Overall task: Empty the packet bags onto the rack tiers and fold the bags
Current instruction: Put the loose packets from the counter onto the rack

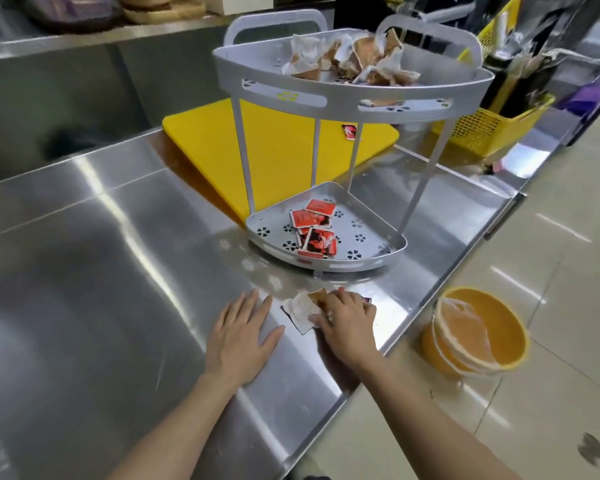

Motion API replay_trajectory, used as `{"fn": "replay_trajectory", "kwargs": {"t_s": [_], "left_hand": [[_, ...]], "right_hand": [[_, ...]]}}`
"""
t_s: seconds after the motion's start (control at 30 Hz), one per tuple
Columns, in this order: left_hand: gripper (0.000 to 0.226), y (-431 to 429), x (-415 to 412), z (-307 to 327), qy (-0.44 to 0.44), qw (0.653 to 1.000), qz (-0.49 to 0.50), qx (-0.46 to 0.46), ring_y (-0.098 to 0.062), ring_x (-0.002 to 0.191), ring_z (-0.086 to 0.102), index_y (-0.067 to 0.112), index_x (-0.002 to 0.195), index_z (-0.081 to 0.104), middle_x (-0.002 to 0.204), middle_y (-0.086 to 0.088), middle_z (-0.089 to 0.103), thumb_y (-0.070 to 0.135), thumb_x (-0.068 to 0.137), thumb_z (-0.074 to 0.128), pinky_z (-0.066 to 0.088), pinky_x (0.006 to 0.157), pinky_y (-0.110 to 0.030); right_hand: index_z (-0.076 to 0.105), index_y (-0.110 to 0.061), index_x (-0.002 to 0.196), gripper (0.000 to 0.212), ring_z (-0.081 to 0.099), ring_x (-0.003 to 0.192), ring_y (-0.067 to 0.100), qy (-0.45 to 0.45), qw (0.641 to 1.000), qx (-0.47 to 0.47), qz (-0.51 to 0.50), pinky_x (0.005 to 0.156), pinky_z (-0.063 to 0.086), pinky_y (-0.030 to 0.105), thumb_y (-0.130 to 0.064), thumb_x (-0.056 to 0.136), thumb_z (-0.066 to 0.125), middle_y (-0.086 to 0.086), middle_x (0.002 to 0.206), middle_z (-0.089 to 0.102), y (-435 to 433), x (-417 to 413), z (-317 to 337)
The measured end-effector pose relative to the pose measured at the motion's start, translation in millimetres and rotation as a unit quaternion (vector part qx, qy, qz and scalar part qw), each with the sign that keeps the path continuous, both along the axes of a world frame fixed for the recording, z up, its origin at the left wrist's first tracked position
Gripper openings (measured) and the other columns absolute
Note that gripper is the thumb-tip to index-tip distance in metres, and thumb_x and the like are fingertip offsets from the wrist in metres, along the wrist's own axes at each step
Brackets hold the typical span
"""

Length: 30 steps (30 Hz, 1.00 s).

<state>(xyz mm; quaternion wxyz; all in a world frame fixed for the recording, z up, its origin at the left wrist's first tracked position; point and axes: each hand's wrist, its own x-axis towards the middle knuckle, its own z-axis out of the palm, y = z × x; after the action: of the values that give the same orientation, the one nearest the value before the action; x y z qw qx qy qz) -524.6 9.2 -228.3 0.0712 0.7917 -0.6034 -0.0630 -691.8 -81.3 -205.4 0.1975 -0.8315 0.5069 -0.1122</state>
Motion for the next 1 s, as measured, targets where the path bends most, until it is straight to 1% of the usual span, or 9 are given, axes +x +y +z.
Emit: {"fn": "replay_trajectory", "kwargs": {"t_s": [0.17,0.23,0.3,0.4,0.5,0.6,0.73,0.87,1.0], "left_hand": [[0.098,0.5,-1.6,1.5,0.011,1.0,0.006,-0.004,-0.016,0.146,0.007,0.03,0.147,0.015,0.158,0.003,0.012,0.073,0.067,-0.022,0.001,0.117,-0.034],[0.093,0.1,-0.9,1.4,0.013,1.0,0.006,0.0,-0.016,0.146,0.007,0.03,0.147,0.015,0.158,0.003,0.012,0.071,0.07,-0.016,0.001,0.117,-0.034],[0.089,-0.8,-0.2,-0.2,0.007,1.0,0.007,-0.003,-0.017,0.145,0.011,0.029,0.146,0.02,0.157,0.002,0.017,0.072,0.074,-0.01,0.004,0.117,-0.034],[0.079,-2.4,0.0,-4.1,-0.007,1.0,0.012,0.002,-0.017,0.145,0.012,0.03,0.146,0.021,0.157,0.002,0.018,0.068,0.079,0.004,0.006,0.118,-0.036],[0.081,-7.2,-4.1,-6.0,-0.019,0.999,0.017,0.021,-0.018,0.146,0.006,0.027,0.147,0.015,0.158,0.001,0.012,0.067,0.078,0.004,0.004,0.119,-0.038],[0.076,-16.7,-9.8,-5.3,-0.022,0.999,0.013,0.027,-0.023,0.144,0.014,0.025,0.142,0.032,0.155,-0.003,0.025,0.066,0.082,0.012,0.008,0.118,-0.041],[0.061,-30.3,-19.9,-3.7,-0.008,1.0,0.0,0.014,-0.025,0.123,0.052,0.022,0.127,0.052,0.13,-0.004,0.06,0.059,0.081,0.036,0.027,0.107,-0.041],[0.059,-35.5,-22.2,-5.8,0.002,1.0,-0.001,-0.008,-0.023,0.118,0.058,0.023,0.122,0.059,0.126,-0.003,0.063,0.058,0.077,0.042,0.025,0.102,-0.04],[0.058,-35.9,-22.1,-5.0,-0.008,1.0,-0.008,0.014,-0.021,0.119,0.058,0.026,0.122,0.06,0.126,0.0,0.063,0.061,0.082,0.036,0.022,0.102,-0.038]], "right_hand": [[0.05,-0.02,0.118,0.043,0.046,0.117,0.029,-0.026,0.988,0.145,-0.053,0.098,0.024,0.041,-0.018,0.077,0.063,0.007,0.118,0.06,-12.2,19.4,8.7],[0.054,-0.019,0.083,0.012,0.054,0.102,0.032,-0.028,0.987,0.159,-0.025,0.087,0.033,0.038,-0.013,0.075,0.061,0.008,0.091,0.061,-13.0,23.4,11.4],[0.048,-0.013,0.068,0.013,0.054,0.083,0.03,-0.04,0.986,0.159,0.014,0.066,0.034,0.032,-0.007,0.076,0.057,0.007,0.077,0.055,-10.6,25.0,14.1],[0.05,-0.01,0.079,0.008,0.05,0.075,0.024,-0.082,0.978,0.183,0.049,0.054,0.032,0.024,-0.004,0.084,0.05,0.005,0.078,0.054,-5.9,25.6,22.4],[0.053,-0.011,0.087,0.003,0.052,0.078,0.022,-0.103,0.974,0.191,0.066,0.06,0.037,0.028,-0.012,0.089,0.05,0.004,0.085,0.058,-6.8,26.8,34.5],[0.055,-0.011,0.086,0.006,0.053,0.073,0.022,-0.146,0.967,0.194,0.071,0.065,0.041,0.032,-0.016,0.089,0.054,0.004,0.078,0.059,-10.4,28.1,61.7],[0.044,-0.026,0.066,0.027,0.046,0.059,0.012,-0.199,0.964,0.148,0.098,0.061,0.041,0.033,-0.019,0.089,0.057,-0.006,0.061,0.045,-12.2,26.1,122.0],[0.055,-0.013,0.075,0.015,0.041,0.055,0.012,-0.269,0.953,0.072,0.115,0.056,0.033,0.029,-0.021,0.087,0.06,-0.001,0.06,0.044,-18.6,21.5,187.3],[0.055,-0.018,0.071,0.016,0.041,0.054,0.004,-0.365,0.925,-0.049,0.096,0.053,0.035,0.023,-0.014,0.086,0.061,-0.006,0.06,0.045,-34.8,19.8,241.2]]}}
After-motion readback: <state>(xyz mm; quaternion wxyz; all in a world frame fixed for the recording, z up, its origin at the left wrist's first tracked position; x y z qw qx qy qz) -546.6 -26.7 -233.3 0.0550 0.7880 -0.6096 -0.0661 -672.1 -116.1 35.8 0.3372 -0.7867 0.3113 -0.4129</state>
